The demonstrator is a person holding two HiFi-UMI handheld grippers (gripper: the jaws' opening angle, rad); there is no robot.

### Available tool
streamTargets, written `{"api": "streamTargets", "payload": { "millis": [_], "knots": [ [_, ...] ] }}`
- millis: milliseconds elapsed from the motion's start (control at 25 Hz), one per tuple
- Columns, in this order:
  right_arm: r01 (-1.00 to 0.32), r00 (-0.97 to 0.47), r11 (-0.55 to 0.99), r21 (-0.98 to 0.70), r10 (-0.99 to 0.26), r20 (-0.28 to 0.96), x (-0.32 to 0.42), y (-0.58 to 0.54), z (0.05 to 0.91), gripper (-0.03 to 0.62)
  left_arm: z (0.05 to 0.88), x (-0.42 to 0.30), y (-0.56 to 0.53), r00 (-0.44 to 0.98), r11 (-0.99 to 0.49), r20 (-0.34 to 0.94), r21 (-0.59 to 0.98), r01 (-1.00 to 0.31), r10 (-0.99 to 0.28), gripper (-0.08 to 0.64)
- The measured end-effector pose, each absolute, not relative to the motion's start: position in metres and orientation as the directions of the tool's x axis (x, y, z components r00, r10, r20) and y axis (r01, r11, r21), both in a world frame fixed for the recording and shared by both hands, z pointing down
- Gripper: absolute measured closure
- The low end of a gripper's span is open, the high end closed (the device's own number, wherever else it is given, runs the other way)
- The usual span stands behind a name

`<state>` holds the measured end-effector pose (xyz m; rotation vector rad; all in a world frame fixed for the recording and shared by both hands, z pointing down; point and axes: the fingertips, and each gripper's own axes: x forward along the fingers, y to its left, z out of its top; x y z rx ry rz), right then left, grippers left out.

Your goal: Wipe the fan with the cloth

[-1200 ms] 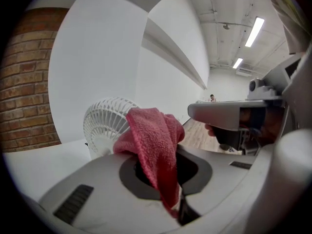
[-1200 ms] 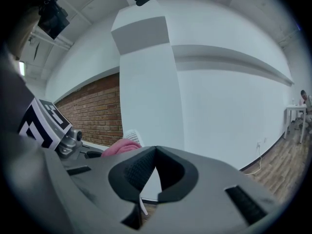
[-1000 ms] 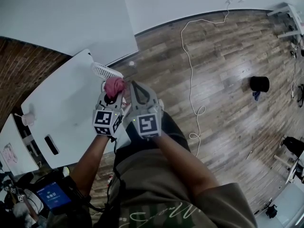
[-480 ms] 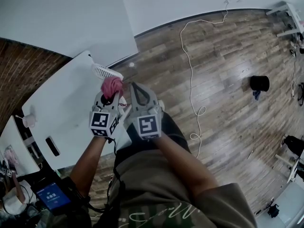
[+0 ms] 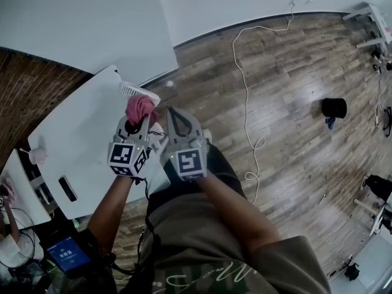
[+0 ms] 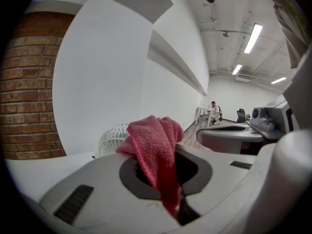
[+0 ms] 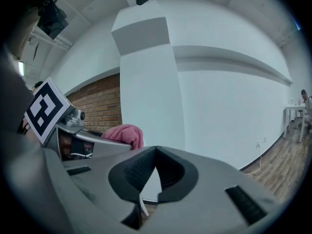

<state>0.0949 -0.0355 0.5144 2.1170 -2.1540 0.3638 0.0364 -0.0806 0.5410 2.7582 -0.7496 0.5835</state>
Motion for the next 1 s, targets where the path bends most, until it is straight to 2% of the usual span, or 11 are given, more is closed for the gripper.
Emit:
{"api": "streamTargets", "payload": {
  "millis": [680,920,1000],
  "knots": [
    [-0.996,-0.043,0.021,-0.092,-0.967,0.253,0.089,-0.034,0.522,0.592,0.523,0.028,-0.102,0.791,-0.829,0.407,0.129,-0.545,-0.457,0.512],
    [-0.996,-0.051,0.03,-0.086,-0.966,0.253,0.086,-0.035,0.524,0.592,0.508,0.022,-0.115,0.778,-0.846,0.383,-0.018,-0.532,-0.498,0.511],
    [-0.996,-0.053,0.031,-0.087,-0.965,0.256,0.086,-0.035,0.525,0.592,0.505,0.02,-0.122,0.774,-0.84,0.377,-0.021,-0.542,-0.509,0.511]
  ]
}}
